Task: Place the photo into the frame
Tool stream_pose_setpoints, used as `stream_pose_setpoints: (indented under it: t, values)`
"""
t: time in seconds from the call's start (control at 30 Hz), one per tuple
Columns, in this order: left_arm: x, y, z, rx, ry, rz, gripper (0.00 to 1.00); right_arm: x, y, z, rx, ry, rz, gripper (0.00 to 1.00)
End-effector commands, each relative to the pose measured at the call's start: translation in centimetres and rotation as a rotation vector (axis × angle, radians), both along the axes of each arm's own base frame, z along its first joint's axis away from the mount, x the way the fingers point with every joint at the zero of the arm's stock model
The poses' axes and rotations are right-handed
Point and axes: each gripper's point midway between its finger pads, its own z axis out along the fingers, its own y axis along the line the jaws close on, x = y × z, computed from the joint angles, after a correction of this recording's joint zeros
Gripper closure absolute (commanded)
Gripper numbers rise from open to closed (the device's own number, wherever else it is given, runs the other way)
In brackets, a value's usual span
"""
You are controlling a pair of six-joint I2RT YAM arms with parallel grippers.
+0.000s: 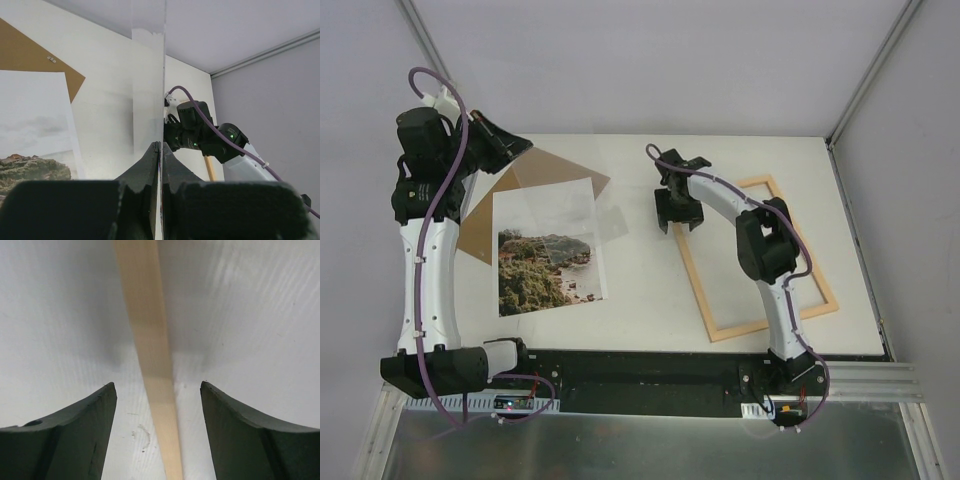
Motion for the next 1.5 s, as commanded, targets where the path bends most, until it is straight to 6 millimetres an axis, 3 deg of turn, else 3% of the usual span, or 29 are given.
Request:
stream_pose_setpoints:
  t: [0.0, 0.2, 0.4, 0.67, 1.0, 1.17, 1.3, 1.4, 1.47]
  values:
    - [-1.4, 0.0, 2.8, 0.027, -0.096, -0.009, 1.0, -2.8, -2.7, 2.0, -0.066, 0.003, 0.018, 0.28]
    - [-1.5, 0.0, 2.8, 0.034, -0.097, -0.014, 1.0, -6.9, -3.8, 1.1, -0.08, -0.008, 0.037, 0.27]
    - [-1.4, 0.1, 2.3, 0.04, -0.087, -0.013, 1.0, -10.0, -2.7, 0.7, -0.091, -0.023, 0.076, 0.27]
    - [-1.6, 0.1, 2.0, 0.05, -0.086, -0.014, 1.0, -11.4, -2.9, -0.8, -0.091, -0.006, 0.08, 0.29]
    - [-1.3, 0.3, 1.7, 0.058, -0.078, -0.004, 1.0, -12.1, -2.9, -1.8, -0.041, 0.008, 0.061, 0.48]
    - [-1.1, 0.5, 1.5, 0.059, -0.072, 0.003, 1.0, -12.1, -3.1, -2.5, 0.027, 0.034, 0.034, 0.69]
    - [-1.2, 0.6, 1.5, 0.061, -0.074, 0.015, 1.0, -11.3, -2.3, -0.8, 0.051, 0.022, 0.032, 0.89]
    - [-1.4, 0.8, 1.6, 0.065, -0.075, 0.029, 1.0, -9.8, -1.2, 3.0, 0.079, -0.02, 0.027, 0.99]
    - [-1.7, 1.0, 1.3, 0.078, -0.069, 0.044, 1.0, -8.7, -0.3, 6.4, 0.12, -0.075, 0.016, 0.99]
